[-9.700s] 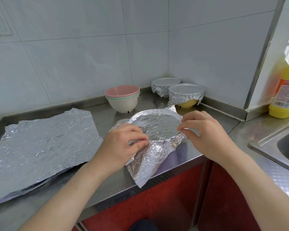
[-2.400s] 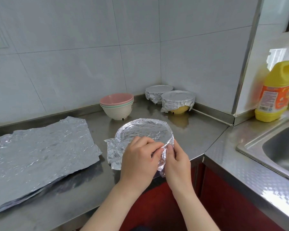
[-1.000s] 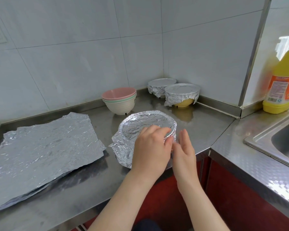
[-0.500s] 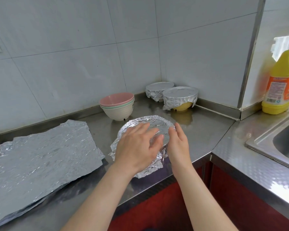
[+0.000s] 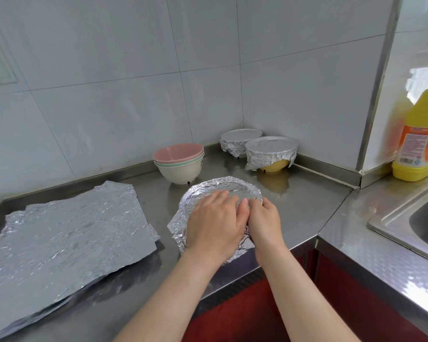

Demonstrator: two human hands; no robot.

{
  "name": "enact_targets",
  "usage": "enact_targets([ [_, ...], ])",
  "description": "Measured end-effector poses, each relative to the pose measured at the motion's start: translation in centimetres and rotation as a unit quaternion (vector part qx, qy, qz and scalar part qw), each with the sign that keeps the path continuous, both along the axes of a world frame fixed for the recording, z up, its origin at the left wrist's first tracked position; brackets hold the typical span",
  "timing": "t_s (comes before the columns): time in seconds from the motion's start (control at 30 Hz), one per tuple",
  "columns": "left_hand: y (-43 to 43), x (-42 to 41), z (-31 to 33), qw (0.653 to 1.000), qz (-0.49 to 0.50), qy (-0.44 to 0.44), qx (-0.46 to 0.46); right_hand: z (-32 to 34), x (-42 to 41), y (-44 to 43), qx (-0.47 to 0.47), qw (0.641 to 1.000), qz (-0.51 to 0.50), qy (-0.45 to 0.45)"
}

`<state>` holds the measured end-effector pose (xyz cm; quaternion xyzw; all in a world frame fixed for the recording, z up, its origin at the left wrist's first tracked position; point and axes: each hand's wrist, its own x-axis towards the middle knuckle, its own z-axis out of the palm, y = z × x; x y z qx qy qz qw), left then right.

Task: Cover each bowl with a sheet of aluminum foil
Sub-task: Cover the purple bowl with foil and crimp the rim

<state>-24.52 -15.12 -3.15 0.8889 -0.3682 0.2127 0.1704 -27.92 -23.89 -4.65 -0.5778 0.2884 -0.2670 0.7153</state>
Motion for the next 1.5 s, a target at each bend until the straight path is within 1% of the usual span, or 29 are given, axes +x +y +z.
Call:
enact_targets([
  [0.1,-0.2,-0.1,0.1,1.000,0.002,0.010,-0.015,0.3,-0.2,0.3,0.014,1.000,-0.016,-0.014],
  [0.2,0.0,-0.4,0.7,0.999,-0.024,0.026,-0.019,0.6,-0.2,0.1,0.026,1.000,0.002,-0.005],
  [0.27,0.6,0.0,1.9,0.997,-0.052,0.052,-0.037,0.9,-0.6,-0.3,0.009,1.000,0.023,0.015],
  [0.3,1.0,0.6,2.6,0.996,-0.051,0.060,-0.045,1.1,-0.9,-0.5,-0.006,1.000,0.024,0.020],
  [0.37,1.9,2.5,4.1,0.996,-0.017,0.080,-0.031,1.5,-1.3,-1.0,-0.049,0.998,0.025,0.015],
  [0.47,2.8,4.6,4.9,0.985,0.064,0.161,0.012,1.9,-1.7,-0.8,-0.071,0.997,0.027,0.026],
  [0.53,3.0,4.8,4.5,0.976,0.088,0.199,-0.009,2.0,-1.4,-0.7,-0.072,0.996,0.037,0.027],
  [0.57,3.2,4.6,4.2,0.975,0.093,0.199,-0.017,2.0,-1.3,-0.7,-0.071,0.996,0.045,0.024],
  [0.63,3.9,4.4,4.1,0.979,0.102,0.176,-0.021,2.2,-1.2,-1.5,-0.085,0.993,0.062,0.053],
  [0.7,5.1,4.1,4.2,0.983,0.119,0.140,-0.018,2.7,-1.5,-2.8,-0.131,0.979,0.104,0.113],
  [0.77,6.1,4.3,4.5,0.985,0.133,0.105,-0.022,3.5,-1.7,-4.3,-0.196,0.955,0.154,0.161],
  [0.83,6.4,5.0,4.5,0.986,0.120,0.109,-0.024,4.4,-1.7,-5.0,-0.235,0.939,0.172,0.183],
  [0.87,6.2,5.5,4.3,0.985,0.092,0.144,-0.041,4.7,-1.5,-5.1,-0.245,0.936,0.171,0.184],
  [0.9,5.8,5.8,4.1,0.976,0.052,0.198,-0.068,4.9,-1.3,-5.0,-0.254,0.934,0.172,0.184],
  [0.93,5.4,6.0,3.8,0.962,0.012,0.259,-0.089,5.0,-1.1,-4.7,-0.260,0.931,0.177,0.184],
  [0.97,4.9,6.0,3.5,0.949,-0.022,0.299,-0.100,5.0,-0.8,-4.4,-0.270,0.927,0.181,0.185],
  [1.0,4.7,6.0,3.3,0.944,-0.040,0.314,-0.097,4.7,-0.5,-4.1,-0.280,0.924,0.184,0.184],
  [1.07,4.3,6.2,2.9,0.942,-0.051,0.316,-0.102,4.2,0.0,-3.9,-0.289,0.925,0.181,0.168],
  [1.2,4.1,6.3,2.6,0.950,-0.028,0.298,-0.094,3.4,0.6,-4.1,-0.268,0.937,0.161,0.157],
  [1.33,4.3,6.4,2.3,0.950,-0.024,0.294,-0.098,3.4,0.6,-3.7,-0.283,0.933,0.159,0.156],
  [1.5,4.3,6.4,1.9,0.948,-0.014,0.296,-0.115,3.3,0.7,-3.8,-0.278,0.935,0.155,0.156],
])
